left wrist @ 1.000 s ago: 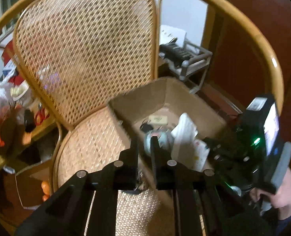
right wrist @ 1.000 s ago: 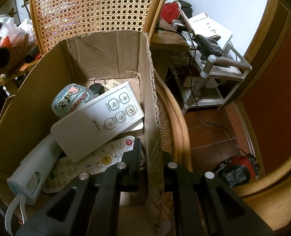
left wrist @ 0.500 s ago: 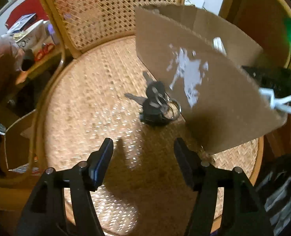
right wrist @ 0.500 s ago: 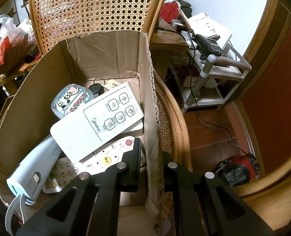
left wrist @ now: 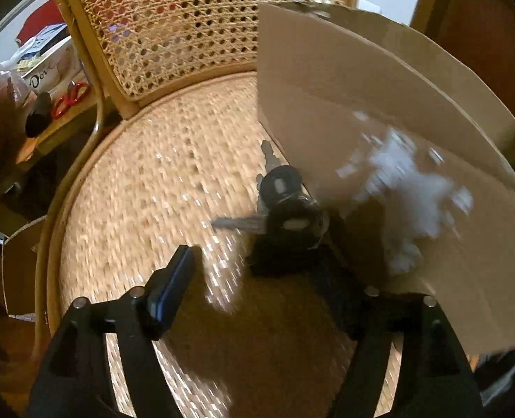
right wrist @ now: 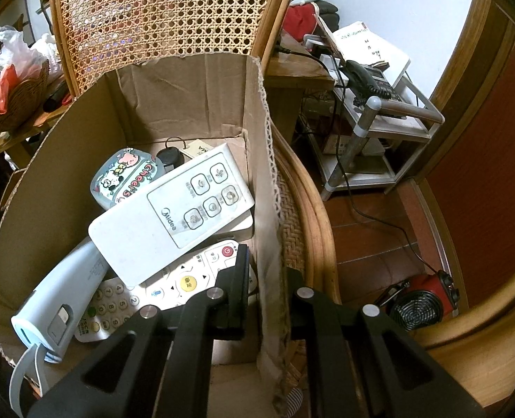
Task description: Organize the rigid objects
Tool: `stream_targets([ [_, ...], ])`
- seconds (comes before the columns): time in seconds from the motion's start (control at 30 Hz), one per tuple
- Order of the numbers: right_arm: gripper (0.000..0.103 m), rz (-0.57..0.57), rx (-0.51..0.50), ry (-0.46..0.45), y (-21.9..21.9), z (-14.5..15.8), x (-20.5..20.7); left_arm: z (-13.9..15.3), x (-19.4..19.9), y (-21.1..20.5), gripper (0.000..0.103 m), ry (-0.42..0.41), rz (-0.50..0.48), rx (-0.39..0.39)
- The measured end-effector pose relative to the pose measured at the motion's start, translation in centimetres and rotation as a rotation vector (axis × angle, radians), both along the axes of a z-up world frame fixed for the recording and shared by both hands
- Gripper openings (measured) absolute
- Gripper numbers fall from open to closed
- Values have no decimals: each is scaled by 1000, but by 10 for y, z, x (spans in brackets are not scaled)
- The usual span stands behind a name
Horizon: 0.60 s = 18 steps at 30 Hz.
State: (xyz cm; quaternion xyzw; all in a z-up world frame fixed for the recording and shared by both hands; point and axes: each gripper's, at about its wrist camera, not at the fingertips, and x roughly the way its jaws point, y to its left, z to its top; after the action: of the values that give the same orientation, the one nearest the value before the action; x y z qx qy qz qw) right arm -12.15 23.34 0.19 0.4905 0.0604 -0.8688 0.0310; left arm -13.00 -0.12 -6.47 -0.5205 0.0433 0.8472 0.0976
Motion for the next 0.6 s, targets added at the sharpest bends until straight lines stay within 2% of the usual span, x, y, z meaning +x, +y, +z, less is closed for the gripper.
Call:
stream_targets([
  [0.27, 13, 2, 1, 1, 2, 0, 1, -10, -43, -13, 71, 11, 28, -3],
  [0.53, 13, 1, 0, 1, 0, 0, 0, -15, -68, -20, 72, 37, 32, -3],
  [0.57, 13, 0, 2, 2, 2, 0, 1, -16, -70, -20, 66, 35, 31, 0],
  [0.6, 13, 0, 1, 2, 2, 0, 1, -15, -70, -21, 51, 33, 24, 5],
])
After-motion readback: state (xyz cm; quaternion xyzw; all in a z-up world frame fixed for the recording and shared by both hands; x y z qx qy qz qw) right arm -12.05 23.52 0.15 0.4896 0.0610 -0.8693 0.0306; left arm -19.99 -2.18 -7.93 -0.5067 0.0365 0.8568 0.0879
